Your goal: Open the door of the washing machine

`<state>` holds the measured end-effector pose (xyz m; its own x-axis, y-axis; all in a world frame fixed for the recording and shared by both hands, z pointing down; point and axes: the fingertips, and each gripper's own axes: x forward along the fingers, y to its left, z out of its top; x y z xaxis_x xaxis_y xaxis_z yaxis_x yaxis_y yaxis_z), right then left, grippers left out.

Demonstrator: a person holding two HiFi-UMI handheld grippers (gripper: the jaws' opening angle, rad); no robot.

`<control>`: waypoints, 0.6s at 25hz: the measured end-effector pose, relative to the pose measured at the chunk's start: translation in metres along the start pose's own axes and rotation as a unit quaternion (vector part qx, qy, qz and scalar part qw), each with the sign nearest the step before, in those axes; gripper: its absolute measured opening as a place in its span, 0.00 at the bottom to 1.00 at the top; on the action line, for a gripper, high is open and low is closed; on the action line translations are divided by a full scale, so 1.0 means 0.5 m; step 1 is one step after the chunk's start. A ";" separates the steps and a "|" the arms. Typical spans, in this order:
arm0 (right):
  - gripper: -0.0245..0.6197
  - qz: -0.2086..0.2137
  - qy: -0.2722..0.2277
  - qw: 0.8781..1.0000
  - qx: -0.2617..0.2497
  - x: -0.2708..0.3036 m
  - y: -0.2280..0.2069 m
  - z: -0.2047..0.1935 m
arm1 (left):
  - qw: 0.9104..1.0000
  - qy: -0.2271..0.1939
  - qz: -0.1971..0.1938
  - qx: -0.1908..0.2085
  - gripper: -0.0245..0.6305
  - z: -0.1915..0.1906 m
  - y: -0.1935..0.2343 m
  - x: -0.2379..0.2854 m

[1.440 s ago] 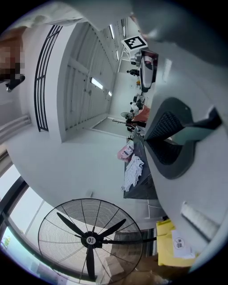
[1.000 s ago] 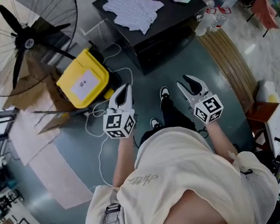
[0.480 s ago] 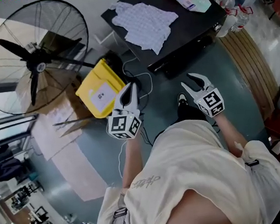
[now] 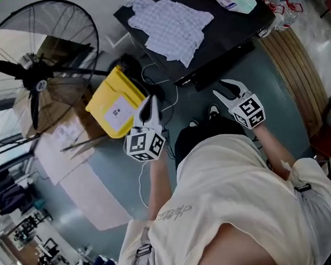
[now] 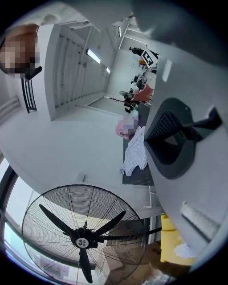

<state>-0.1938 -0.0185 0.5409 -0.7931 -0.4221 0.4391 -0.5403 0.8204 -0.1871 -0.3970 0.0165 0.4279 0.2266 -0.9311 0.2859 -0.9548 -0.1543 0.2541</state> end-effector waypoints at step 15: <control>0.28 -0.051 0.156 0.984 0.068 0.136 0.012 -0.208 | 0.999 0.022 -0.049 -0.007 0.07 -0.024 0.081 0.019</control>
<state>-0.2217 -0.0021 0.6610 -0.6191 -0.3438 0.7061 -0.6624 0.7116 -0.2342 -0.4313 0.0055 0.4517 0.3273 -0.8960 0.3000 -0.9250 -0.2390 0.2955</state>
